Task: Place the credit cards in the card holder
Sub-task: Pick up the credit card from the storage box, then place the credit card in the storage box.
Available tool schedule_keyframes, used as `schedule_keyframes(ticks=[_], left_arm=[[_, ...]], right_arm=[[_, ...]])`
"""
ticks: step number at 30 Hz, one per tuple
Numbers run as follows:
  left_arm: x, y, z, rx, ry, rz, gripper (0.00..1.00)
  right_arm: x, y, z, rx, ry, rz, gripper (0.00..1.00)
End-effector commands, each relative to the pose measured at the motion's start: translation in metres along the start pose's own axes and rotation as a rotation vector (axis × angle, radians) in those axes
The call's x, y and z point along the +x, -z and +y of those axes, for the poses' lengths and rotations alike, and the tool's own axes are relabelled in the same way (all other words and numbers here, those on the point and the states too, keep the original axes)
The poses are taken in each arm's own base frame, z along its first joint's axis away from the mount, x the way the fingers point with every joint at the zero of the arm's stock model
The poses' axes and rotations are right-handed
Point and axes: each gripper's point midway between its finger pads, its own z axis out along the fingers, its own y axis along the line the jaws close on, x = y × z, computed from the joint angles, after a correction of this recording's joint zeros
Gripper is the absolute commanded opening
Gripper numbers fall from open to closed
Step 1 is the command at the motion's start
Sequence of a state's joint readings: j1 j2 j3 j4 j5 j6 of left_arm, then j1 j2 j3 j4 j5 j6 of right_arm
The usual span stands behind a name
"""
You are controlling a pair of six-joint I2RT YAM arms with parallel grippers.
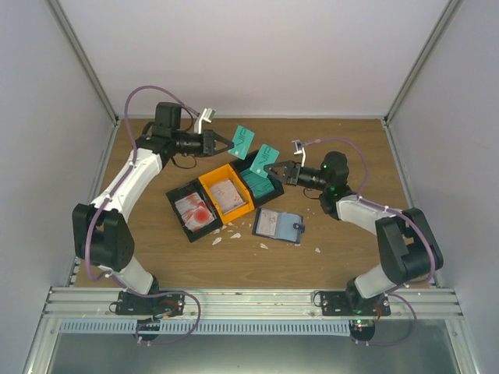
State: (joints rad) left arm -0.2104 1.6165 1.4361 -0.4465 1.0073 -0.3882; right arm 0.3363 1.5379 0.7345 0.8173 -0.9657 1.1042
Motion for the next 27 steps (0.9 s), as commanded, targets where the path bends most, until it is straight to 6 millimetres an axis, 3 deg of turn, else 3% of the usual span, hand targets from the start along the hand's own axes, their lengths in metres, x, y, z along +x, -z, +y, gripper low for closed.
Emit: schedule_keyframes(ticks=[1,5,9,16,21,27], left_arm=[[0.005,-0.011,0.007,-0.081,-0.081,0.002,0.0],[0.028,-0.041,0.034,-0.254,-0.138,0.104,0.0],[0.057,-0.072,0.056,-0.284,-0.199,0.244,0.0],[0.089,-0.114,0.083,-0.382,-0.226,0.387,0.0],[0.089,-0.128,0.099,-0.462,-0.234,0.403,0.0],[0.087,-0.131,0.113,-0.536,-0.246,0.414,0.0]], right_arm=[[0.002,0.009,-0.006,0.069,0.042,-0.016,0.01],[0.009,0.022,-0.032,0.249,0.048,-0.031,0.01],[0.029,0.041,-0.053,0.398,0.047,-0.008,0.01],[0.056,0.061,-0.063,0.488,0.025,0.016,0.0],[0.062,0.067,-0.063,0.503,0.014,0.011,0.01],[0.067,0.071,-0.063,0.508,0.005,0.007,0.0]])
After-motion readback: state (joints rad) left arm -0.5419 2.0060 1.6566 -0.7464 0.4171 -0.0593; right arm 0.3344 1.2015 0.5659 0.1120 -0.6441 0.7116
